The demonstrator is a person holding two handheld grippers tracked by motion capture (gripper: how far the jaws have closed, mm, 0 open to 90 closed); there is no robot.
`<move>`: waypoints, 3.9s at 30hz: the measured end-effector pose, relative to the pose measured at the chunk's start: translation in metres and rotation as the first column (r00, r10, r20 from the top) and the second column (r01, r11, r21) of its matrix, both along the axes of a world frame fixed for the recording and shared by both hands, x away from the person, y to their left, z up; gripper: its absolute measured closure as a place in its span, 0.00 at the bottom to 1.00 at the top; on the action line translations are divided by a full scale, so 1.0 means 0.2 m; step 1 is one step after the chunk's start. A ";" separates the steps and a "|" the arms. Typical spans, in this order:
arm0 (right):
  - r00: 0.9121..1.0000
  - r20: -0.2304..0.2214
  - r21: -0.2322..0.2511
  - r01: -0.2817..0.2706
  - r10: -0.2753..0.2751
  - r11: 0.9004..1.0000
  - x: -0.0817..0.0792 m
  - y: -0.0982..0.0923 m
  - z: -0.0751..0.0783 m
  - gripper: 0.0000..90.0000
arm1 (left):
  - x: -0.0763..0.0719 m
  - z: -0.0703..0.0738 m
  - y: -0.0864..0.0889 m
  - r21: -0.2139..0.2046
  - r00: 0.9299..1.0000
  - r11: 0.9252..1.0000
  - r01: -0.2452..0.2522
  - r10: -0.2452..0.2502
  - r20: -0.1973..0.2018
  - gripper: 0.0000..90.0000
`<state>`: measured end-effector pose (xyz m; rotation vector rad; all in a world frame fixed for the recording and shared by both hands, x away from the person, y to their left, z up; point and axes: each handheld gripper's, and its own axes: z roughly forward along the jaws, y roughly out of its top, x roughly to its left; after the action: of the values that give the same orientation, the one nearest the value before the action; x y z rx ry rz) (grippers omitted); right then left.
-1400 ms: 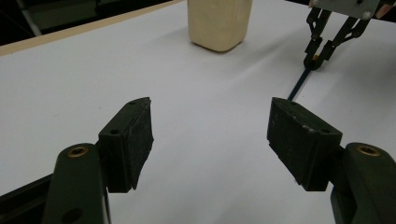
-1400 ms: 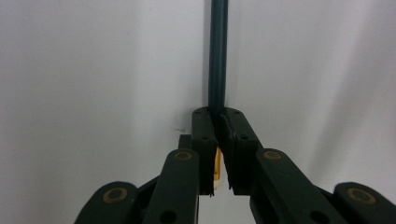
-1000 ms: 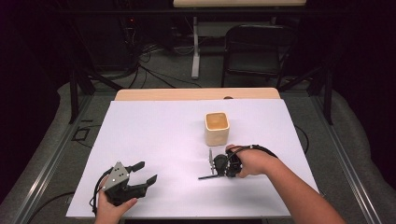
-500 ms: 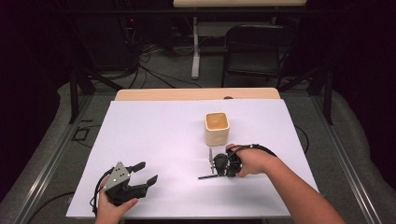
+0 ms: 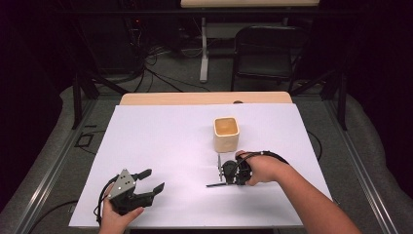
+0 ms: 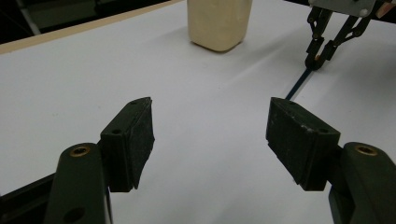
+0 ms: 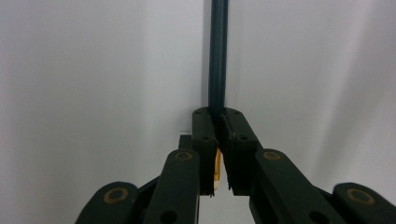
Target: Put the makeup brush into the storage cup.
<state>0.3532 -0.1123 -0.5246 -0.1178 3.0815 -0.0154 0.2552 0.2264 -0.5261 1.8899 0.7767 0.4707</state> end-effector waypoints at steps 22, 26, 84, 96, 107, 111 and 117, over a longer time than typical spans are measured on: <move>0.995 0.016 0.017 0.100 -0.101 0.995 0.03 0.00 0.17 0.93 | 0.02 -0.01 0.00 0.048 1.000 0.999 -0.002 0.002 -0.005 0.41; 0.994 0.027 0.031 0.103 -0.104 0.994 0.03 0.02 0.21 0.93 | 0.02 -0.02 -0.01 0.061 1.000 0.998 0.002 -0.002 -0.001 0.44; 0.970 -0.007 0.038 0.242 -0.242 0.970 0.12 0.11 0.38 0.93 | 0.02 0.18 -0.37 0.808 0.843 0.540 -0.237 -0.300 0.447 0.52; 0.966 -0.011 0.039 0.259 -0.259 0.965 0.13 0.14 0.41 0.93 | -0.01 0.09 -0.51 0.843 0.758 0.411 -0.347 -0.407 0.510 0.49; 0.963 -0.020 0.044 0.268 -0.268 0.962 0.13 0.15 0.42 0.93 | -0.02 0.05 -0.64 0.830 0.707 0.380 -0.408 -0.444 0.551 0.52; 0.962 -0.023 0.041 0.273 -0.273 0.961 0.13 0.15 0.42 0.93 | -0.02 0.04 -0.67 0.824 0.693 0.388 -0.412 -0.455 0.560 0.53; 0.960 -0.025 0.046 0.279 -0.278 0.959 0.13 0.16 0.43 0.93 | -0.01 0.03 -0.73 0.828 0.676 0.381 -0.412 -0.481 0.558 0.55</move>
<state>0.3789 -0.0809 -0.4387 0.3202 3.0857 0.0487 0.2527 0.0809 -0.5194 2.3429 -0.2828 1.8796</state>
